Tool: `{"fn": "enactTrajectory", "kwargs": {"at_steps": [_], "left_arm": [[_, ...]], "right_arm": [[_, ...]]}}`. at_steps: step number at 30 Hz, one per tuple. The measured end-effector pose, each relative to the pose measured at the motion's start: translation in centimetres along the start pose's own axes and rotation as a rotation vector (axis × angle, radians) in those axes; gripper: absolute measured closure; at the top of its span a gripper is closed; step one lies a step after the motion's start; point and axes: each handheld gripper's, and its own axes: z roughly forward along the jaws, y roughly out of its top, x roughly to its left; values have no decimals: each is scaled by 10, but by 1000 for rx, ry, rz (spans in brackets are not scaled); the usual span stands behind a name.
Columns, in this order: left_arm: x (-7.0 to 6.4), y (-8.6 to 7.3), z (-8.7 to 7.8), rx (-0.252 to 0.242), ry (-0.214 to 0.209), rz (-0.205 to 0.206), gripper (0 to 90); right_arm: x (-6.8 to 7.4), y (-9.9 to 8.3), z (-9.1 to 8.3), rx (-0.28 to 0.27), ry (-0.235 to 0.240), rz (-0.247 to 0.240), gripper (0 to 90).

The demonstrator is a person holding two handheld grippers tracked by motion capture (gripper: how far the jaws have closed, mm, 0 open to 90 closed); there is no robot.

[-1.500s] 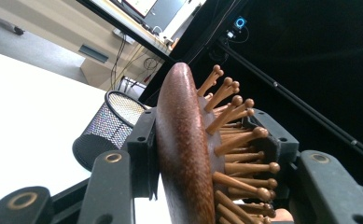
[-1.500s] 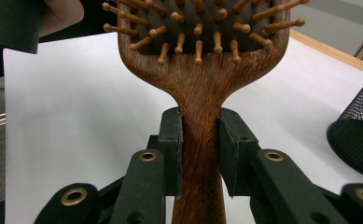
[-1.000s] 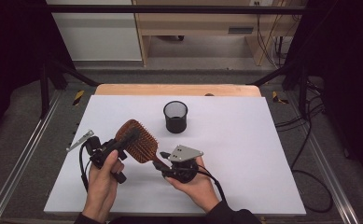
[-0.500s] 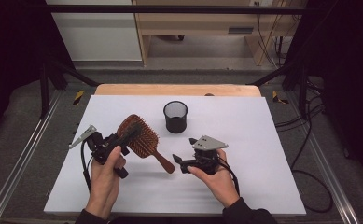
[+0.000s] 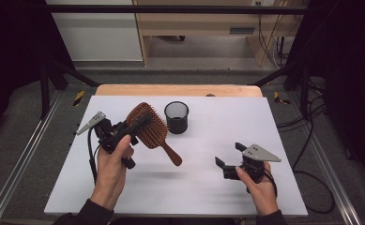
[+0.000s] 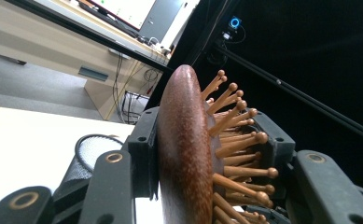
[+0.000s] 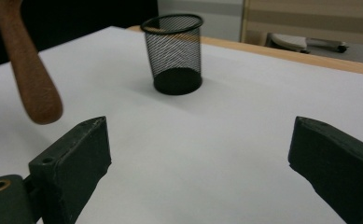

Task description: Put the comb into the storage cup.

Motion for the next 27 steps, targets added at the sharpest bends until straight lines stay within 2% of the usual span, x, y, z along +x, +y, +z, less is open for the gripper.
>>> {"fn": "enactTrajectory", "kwargs": {"at_steps": [2, 6, 8, 12, 14, 16, 19, 22, 24, 27], "left_arm": [[-5, 7, 5, -1, 1, 6, 512], [-12, 18, 13, 0, -1, 15, 512], [-16, 24, 18, 1, -3, 17, 512], [-22, 35, 28, 4, -18, 50, 512], [-24, 38, 32, 12, -8, 48, 512], [-32, 42, 35, 11, -18, 69, 512], [-37, 46, 41, 6, -29, 59, 512], [-36, 49, 48, 7, -6, 66, 512], [-35, 51, 52, -1, -7, 51, 512], [-36, 55, 58, -15, -6, 50, 512]], "right_arm": [[-4, -3, -2, -9, -15, 10, 44], [-8, -7, -1, 11, -64, -16, 62], [-9, -7, -4, -6, -79, -9, 63], [-12, -8, -5, -19, -100, -7, 65], [-14, -10, -2, -4, -102, -9, 67], [-15, -10, -1, 9, -99, -4, 74], [-16, -10, -2, 3, -95, -2, 74], [-16, -10, -3, -2, -96, -2, 69], [-16, -10, -4, -5, -91, -2, 69], [-16, -10, -5, -11, -85, -3, 65]]}}
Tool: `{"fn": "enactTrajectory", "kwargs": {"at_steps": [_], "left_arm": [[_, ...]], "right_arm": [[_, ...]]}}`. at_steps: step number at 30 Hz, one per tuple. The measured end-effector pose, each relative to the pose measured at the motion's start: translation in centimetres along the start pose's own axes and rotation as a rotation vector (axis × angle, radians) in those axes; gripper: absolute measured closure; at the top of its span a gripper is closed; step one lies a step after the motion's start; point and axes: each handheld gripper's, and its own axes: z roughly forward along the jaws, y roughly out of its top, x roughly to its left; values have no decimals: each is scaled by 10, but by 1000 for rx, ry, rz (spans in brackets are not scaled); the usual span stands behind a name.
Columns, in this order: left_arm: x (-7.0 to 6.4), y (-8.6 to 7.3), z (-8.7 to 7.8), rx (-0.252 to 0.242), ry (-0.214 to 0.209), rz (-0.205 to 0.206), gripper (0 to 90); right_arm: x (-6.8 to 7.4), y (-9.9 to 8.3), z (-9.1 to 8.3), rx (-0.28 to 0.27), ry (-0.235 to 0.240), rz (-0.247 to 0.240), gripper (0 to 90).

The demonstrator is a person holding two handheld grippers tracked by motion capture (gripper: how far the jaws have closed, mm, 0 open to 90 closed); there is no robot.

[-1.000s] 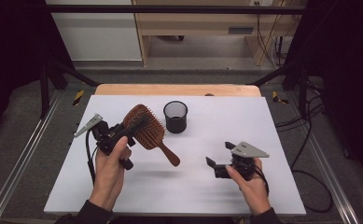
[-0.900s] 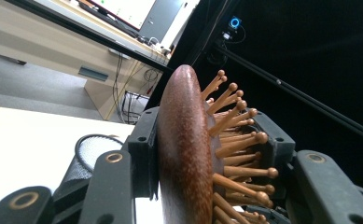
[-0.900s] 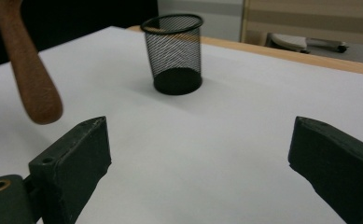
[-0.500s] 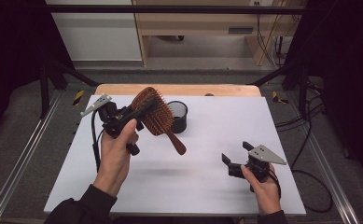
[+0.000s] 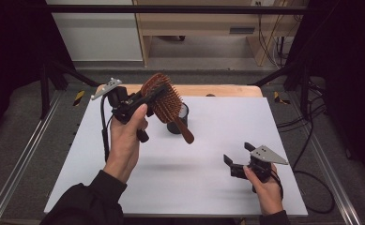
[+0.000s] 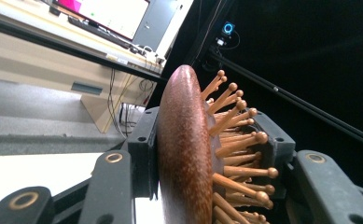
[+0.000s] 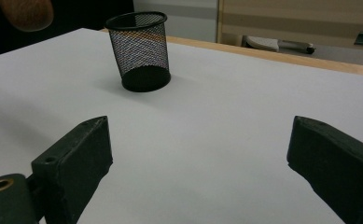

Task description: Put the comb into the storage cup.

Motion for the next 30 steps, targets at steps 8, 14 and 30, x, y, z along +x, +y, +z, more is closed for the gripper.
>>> {"fn": "enactTrajectory", "kwargs": {"at_steps": [8, 14, 30], "left_arm": [[-2, 9, 18, -7, -16, 19, 511], [6, 10, 28, -15, -16, 34, 510], [26, 17, 49, -58, 17, 18, 509]], "right_arm": [[-4, -2, 0, -15, -22, 35, 56], [-3, 0, -1, -37, -34, 35, 56], [-2, 2, 0, -36, -17, 14, 52]]}}
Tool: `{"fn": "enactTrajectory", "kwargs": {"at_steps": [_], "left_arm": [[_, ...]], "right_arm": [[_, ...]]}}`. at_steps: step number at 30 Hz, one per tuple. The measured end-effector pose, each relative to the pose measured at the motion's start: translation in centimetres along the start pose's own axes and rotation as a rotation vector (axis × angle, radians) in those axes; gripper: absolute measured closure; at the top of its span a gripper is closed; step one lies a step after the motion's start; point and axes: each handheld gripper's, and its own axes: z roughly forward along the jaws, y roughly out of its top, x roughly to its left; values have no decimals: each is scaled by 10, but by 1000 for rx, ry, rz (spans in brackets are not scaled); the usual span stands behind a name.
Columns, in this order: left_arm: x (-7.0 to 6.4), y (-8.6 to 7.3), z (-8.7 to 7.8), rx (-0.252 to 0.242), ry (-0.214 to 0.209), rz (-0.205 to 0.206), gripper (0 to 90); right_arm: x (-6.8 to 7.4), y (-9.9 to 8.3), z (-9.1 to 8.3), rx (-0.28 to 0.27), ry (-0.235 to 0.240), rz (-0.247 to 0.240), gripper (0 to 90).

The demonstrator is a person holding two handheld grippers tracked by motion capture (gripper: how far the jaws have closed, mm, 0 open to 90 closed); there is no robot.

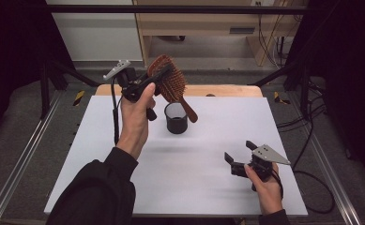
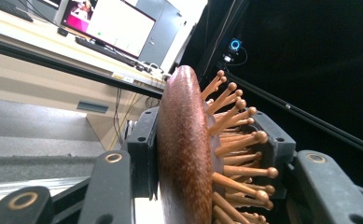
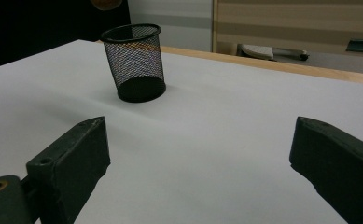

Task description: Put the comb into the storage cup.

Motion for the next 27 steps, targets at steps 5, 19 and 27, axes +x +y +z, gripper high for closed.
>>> {"fn": "enactTrajectory", "kwargs": {"at_steps": [5, 19, 27], "left_arm": [[6, 2, 7, -2, 22, 6, 509], [29, 4, 16, -17, 46, 11, 508], [38, 3, 21, -25, 61, 16, 508]], "right_arm": [[-1, 0, 0, -2, -2, -2, 57], [-1, 1, 0, -14, -28, -20, 58], [-4, 1, 0, -13, -39, 10, 56]]}}
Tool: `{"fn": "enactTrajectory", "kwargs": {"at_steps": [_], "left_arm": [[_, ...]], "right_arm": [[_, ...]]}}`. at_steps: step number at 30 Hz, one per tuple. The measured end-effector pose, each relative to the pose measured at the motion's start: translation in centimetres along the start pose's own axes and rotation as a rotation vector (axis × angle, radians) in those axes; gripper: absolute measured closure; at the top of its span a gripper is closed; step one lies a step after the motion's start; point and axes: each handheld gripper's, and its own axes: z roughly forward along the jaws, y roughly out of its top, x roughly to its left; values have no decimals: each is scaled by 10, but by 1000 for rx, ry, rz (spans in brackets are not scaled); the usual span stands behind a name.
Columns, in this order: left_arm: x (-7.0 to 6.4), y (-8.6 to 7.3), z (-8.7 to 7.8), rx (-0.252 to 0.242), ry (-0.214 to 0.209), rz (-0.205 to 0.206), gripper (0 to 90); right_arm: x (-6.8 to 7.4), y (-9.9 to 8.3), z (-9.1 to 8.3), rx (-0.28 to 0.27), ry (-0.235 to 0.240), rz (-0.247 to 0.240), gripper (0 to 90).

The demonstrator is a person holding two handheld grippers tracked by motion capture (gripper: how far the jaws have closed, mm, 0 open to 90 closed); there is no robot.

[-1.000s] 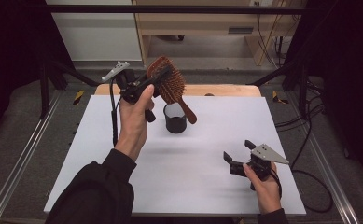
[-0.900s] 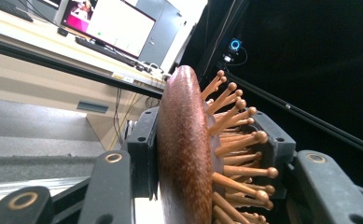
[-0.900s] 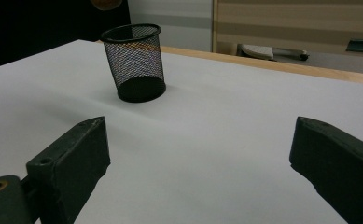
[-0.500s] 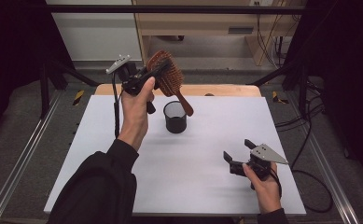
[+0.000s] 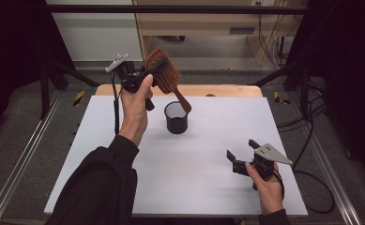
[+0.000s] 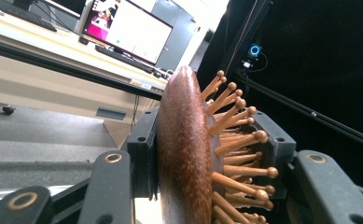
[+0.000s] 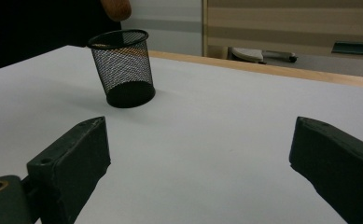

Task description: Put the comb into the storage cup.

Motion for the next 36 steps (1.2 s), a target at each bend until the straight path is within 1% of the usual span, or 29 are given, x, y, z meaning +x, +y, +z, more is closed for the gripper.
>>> {"fn": "enactTrajectory", "kwargs": {"at_steps": [1, 3, 6, 11, 13, 18, 22, 25, 31, 33, 34, 35, 36], "left_arm": [[1, 0, 0, -1, 3, 0, 508], [3, -1, 0, -1, 9, -2, 508], [4, -3, 0, -1, 13, -2, 508], [5, -4, 0, 6, 32, 21, 508], [5, -5, 1, 12, 35, 33, 508], [6, -7, 4, 21, 43, 48, 507], [10, -7, 5, 15, 53, 42, 507], [13, -8, 6, 13, 52, 40, 507], [18, -18, 13, 53, 67, 78, 507], [20, -21, 14, 61, 73, 77, 507], [20, -22, 15, 69, 74, 79, 507], [21, -22, 15, 68, 75, 80, 507], [21, -23, 15, 69, 75, 83, 507]], "right_arm": [[1, 0, 0, 1, 0, 2, 56], [1, 0, 0, -1, -3, -9, 61], [1, 1, -1, -14, -10, -3, 61], [0, 1, 0, -7, -6, 4, 56], [0, 1, -1, -10, -6, 8, 56], [0, 1, 0, -3, -4, 8, 55], [0, 1, 0, -4, 0, 0, 56], [1, 1, 0, -5, 4, -2, 55], [0, 1, 1, -1, -2, 5, 56], [-1, 1, 0, -4, -1, -1, 56], [-1, 1, 0, -3, -2, 5, 56], [-2, 1, 0, -4, 0, -3, 56], [-1, 1, 0, -3, -1, 2, 56]]}}
